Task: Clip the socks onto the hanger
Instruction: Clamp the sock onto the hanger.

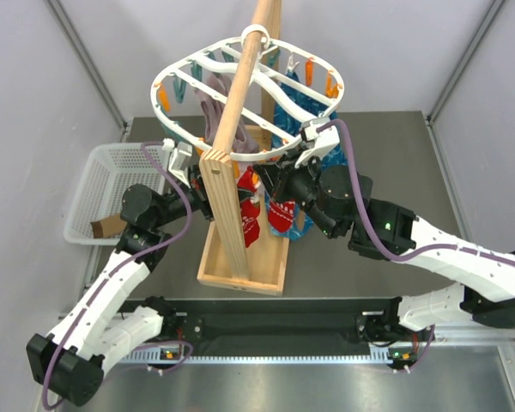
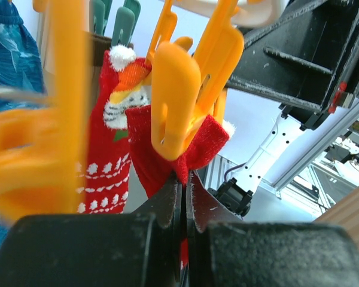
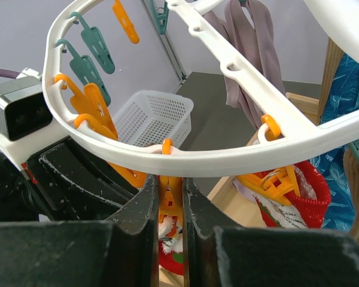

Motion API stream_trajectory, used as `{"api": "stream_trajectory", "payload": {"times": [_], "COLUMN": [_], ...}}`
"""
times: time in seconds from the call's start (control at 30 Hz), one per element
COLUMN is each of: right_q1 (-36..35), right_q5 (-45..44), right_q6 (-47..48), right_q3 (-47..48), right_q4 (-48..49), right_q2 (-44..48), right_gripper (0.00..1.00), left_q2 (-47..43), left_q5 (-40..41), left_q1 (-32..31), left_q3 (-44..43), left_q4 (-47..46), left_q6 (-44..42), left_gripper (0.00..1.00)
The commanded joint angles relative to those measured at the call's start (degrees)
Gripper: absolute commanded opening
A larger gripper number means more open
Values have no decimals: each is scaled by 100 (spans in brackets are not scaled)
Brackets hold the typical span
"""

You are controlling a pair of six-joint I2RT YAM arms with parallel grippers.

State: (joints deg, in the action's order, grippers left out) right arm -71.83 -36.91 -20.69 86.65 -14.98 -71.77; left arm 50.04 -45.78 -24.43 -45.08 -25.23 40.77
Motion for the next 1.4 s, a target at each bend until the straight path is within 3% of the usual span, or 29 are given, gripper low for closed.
{"api": "stream_trajectory", "payload": {"times": [0.0,0.57,0.8,1.03,1.2,1.37], "right_q1": [20,20,11,20,20,20], "right_q5": [122,131,148,122,26,-80], "right_q6": [-49,-58,-41,-23,30,82], "right_q3": [1,-149,-184,-219,-271,-298], "right_q4": [31,136,162,198,189,180], "right_q2": [-48,110,172,224,260,339], "right_gripper": [0,1,20,27,35,41], "left_q2": [32,138,260,498,340,138], "left_q5": [-27,-36,-71,-247,-11,183], "left_q1": [-27,-80,-98,-124,-124,-124], "left_q3": [-326,-396,-440,-581,-581,-546], "left_q4": [-236,-728,-694,-351,-8,413], "left_q6": [-26,458,615,616,371,177], "left_gripper": [0,0,0,17,46,55]}}
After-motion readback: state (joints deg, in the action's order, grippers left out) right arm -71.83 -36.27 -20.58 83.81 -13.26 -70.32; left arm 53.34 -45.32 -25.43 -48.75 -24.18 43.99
